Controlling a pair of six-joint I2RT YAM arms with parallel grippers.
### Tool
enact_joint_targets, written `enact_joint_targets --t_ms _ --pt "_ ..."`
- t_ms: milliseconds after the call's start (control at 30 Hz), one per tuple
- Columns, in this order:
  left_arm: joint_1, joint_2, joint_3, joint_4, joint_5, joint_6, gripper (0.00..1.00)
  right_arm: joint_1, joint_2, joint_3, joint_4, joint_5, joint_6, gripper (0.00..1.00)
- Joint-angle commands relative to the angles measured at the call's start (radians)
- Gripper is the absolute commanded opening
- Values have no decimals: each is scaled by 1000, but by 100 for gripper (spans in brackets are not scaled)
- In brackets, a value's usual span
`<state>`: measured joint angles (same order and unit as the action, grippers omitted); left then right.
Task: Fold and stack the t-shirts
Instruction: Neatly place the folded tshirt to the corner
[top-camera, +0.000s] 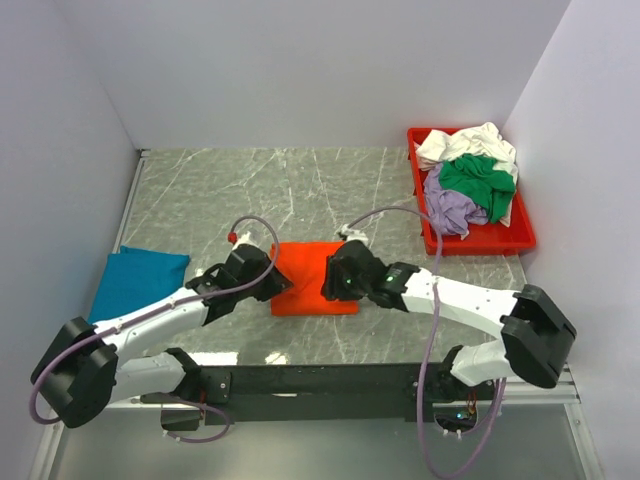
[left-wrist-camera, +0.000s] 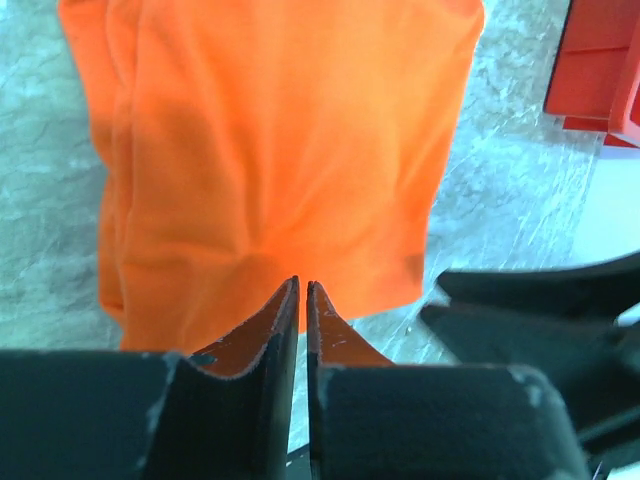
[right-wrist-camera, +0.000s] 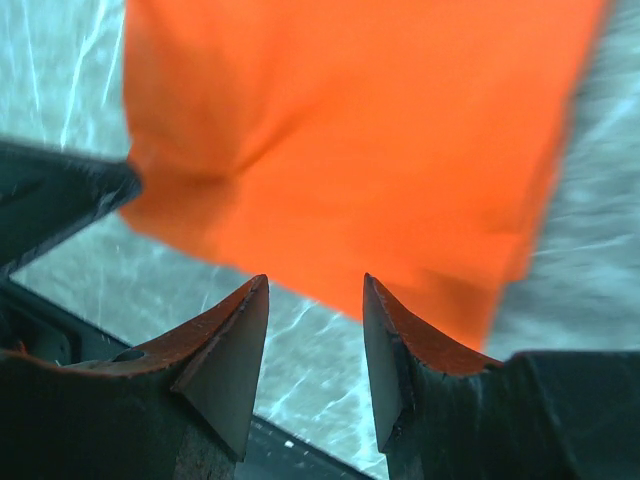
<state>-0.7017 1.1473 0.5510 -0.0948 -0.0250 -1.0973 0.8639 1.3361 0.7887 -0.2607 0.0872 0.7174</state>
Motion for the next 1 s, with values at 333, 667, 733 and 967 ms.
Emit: enact_joint_targets --t_ms 333,667,733,967 --pt "2 38 -217 84 16 -59 9 121 210 15 -22 146 50 50" --pt "4 -161 -120 -118 -21 -21 16 116 32 -54 -55 129 59 51" --pt "7 -190 -76 -180 -45 -10 20 104 -29 -68 -52 125 65 51" --pt "189 -97 -11 -128 49 111 41 38 -39 -104 -5 83 37 52"
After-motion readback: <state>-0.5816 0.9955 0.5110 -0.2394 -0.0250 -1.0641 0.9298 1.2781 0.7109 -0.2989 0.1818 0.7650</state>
